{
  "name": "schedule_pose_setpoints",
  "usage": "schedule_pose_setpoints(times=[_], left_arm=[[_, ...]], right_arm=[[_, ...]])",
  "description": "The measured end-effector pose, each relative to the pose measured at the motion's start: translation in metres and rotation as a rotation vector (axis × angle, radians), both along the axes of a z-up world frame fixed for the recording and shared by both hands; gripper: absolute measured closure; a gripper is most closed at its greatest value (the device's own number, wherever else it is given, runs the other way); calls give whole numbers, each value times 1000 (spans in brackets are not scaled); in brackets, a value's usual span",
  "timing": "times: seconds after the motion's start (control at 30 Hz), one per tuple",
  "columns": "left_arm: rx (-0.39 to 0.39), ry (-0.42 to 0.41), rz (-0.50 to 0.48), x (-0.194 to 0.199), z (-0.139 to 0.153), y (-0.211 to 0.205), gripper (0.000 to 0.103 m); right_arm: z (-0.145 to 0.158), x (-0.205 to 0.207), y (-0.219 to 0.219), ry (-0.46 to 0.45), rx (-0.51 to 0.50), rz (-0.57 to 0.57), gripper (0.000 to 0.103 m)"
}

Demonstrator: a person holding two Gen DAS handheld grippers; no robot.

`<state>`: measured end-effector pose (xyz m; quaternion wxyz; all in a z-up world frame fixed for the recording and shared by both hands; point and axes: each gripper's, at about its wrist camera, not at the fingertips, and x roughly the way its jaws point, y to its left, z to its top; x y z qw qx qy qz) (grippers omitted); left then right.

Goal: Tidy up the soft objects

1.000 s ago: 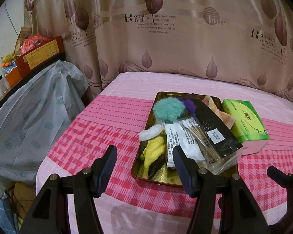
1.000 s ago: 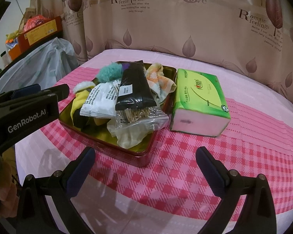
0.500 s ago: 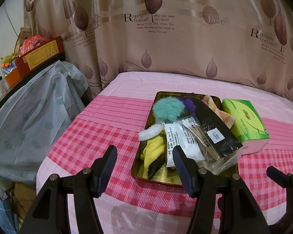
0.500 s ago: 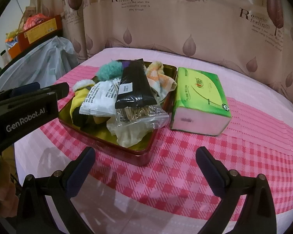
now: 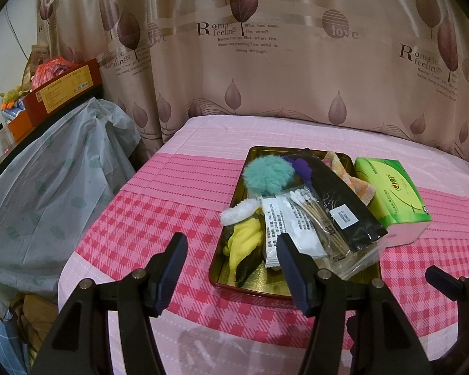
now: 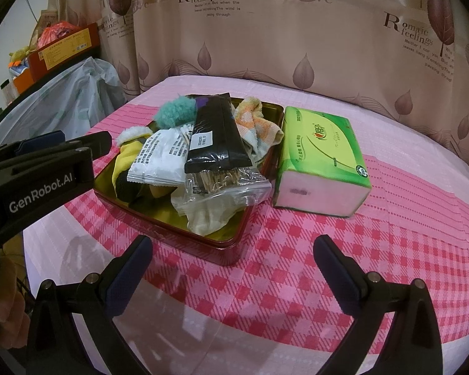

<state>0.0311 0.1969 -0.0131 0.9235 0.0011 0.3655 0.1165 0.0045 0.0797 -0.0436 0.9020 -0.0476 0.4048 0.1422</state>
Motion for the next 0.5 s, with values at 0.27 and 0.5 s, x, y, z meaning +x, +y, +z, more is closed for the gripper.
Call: schedule_pose_setpoints(times=[0.27, 0.5], left_arm=[[2, 1, 2, -1, 0, 0, 42], [1, 0, 1, 0, 0, 0, 42]], right_arm=[[0, -1, 0, 3, 1, 0, 2], [-1, -2, 1, 6, -4, 3, 2]])
